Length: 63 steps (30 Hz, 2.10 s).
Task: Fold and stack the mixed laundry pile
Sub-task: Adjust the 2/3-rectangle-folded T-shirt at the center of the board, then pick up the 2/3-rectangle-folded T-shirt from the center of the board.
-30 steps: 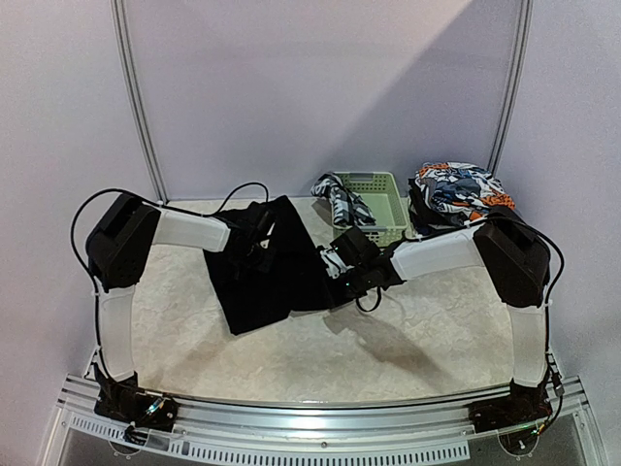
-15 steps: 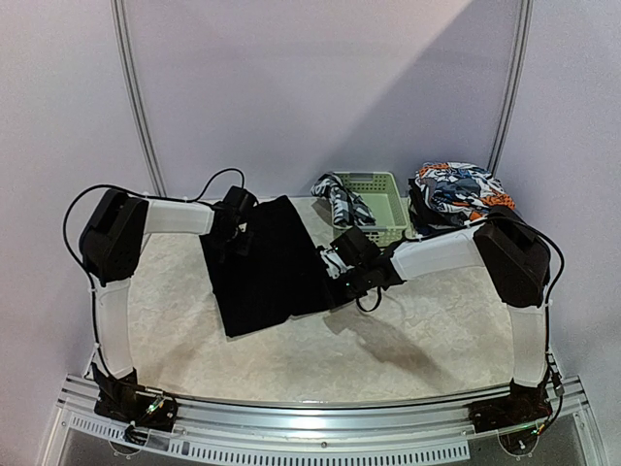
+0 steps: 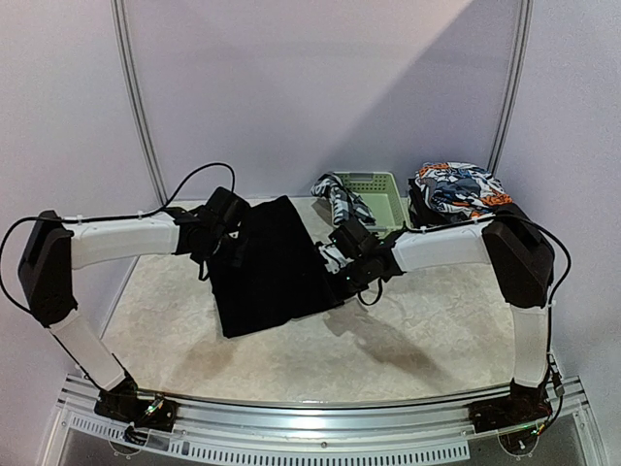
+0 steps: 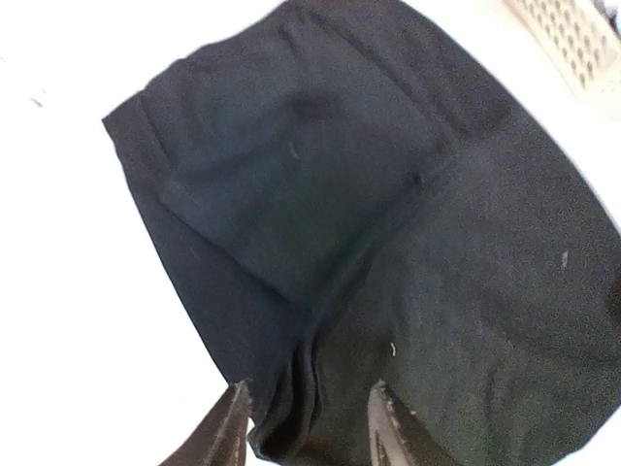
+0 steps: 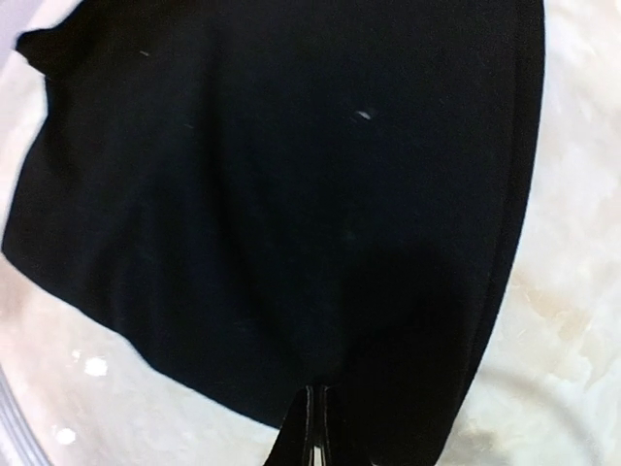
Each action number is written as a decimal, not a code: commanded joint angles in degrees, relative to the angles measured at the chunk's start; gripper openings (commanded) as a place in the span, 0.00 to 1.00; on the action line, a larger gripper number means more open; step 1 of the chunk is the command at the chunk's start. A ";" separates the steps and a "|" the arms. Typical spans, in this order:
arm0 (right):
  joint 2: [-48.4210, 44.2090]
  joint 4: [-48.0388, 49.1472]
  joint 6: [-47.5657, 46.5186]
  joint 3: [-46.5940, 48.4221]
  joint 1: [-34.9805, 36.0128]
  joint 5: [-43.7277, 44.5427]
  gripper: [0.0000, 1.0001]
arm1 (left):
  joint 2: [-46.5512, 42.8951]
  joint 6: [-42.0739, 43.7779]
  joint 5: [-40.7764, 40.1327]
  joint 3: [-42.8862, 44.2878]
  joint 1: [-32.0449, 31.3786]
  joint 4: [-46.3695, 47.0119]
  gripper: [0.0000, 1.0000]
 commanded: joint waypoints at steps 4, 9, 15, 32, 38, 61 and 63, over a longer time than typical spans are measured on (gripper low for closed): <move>-1.34 1.24 0.43 -0.03 -0.28 -3.14 0.05 | 2.23 -2.74 13.66 -7.69 -0.16 1.80 0.34; 0.37 1.92 0.75 -2.03 -0.22 -1.93 0.04 | 5.96 -3.32 11.76 -7.65 0.22 2.49 0.33; 2.23 2.68 1.11 -4.42 -1.33 -1.35 0.04 | 10.55 -2.41 7.81 -5.59 2.78 2.41 0.32; 2.48 2.04 1.47 -7.92 -1.96 -0.18 0.04 | 13.85 -2.48 -3.67 1.15 6.74 -4.60 0.40; 2.08 0.42 1.32 -5.91 -1.89 -0.93 0.04 | 12.22 -6.74 -8.66 0.52 4.30 -10.24 0.45; 0.38 0.07 -0.26 -1.08 -3.89 -2.52 0.06 | -2.87 -15.69 11.36 -16.63 -10.03 -3.37 0.34; 1.14 0.05 -0.27 -1.37 -4.07 -2.33 0.06 | -2.10 -16.23 12.31 -18.01 -10.40 -1.88 0.34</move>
